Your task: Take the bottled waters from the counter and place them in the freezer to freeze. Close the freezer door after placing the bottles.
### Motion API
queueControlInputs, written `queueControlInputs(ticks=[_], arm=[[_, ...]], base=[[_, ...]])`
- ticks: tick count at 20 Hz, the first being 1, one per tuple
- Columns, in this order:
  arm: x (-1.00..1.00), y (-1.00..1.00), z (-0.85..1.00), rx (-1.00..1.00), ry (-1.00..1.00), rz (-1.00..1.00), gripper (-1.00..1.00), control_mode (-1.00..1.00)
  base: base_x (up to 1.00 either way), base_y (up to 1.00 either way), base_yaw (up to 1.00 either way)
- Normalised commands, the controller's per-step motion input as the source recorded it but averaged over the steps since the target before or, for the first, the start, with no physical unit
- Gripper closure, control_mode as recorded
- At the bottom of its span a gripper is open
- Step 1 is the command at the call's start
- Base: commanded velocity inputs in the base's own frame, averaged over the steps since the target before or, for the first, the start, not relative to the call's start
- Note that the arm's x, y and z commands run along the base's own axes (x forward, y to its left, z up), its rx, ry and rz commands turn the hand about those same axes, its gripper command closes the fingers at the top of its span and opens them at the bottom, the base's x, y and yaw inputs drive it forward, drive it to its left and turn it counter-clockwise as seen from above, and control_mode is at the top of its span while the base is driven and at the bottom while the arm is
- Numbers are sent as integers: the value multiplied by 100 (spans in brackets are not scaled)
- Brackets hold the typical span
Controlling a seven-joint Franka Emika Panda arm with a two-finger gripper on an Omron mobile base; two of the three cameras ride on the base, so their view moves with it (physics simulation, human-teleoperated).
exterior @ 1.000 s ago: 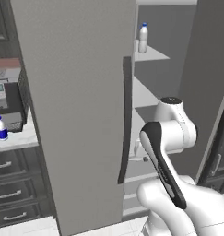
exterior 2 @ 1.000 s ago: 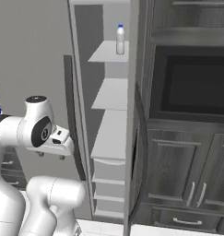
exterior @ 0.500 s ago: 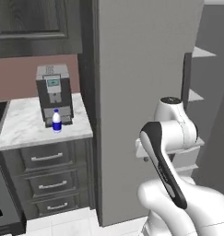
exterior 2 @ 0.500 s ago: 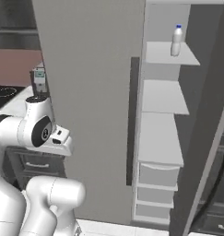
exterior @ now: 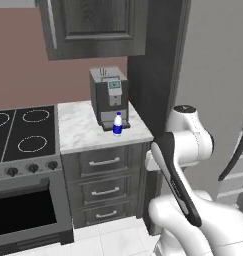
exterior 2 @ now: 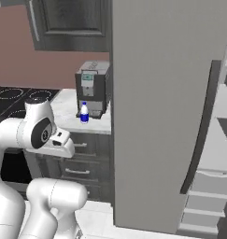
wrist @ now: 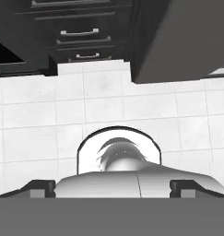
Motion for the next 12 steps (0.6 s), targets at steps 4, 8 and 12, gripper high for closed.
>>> queueControlInputs(ticks=[4,8,12], arm=[[0,0,0,0,0,0,-100,100],[0,0,0,0,0,0,-100,100],[0,0,0,0,0,0,-100,100]], base=[[23,91,-1],[31,74,-2],[36,47,-1]])
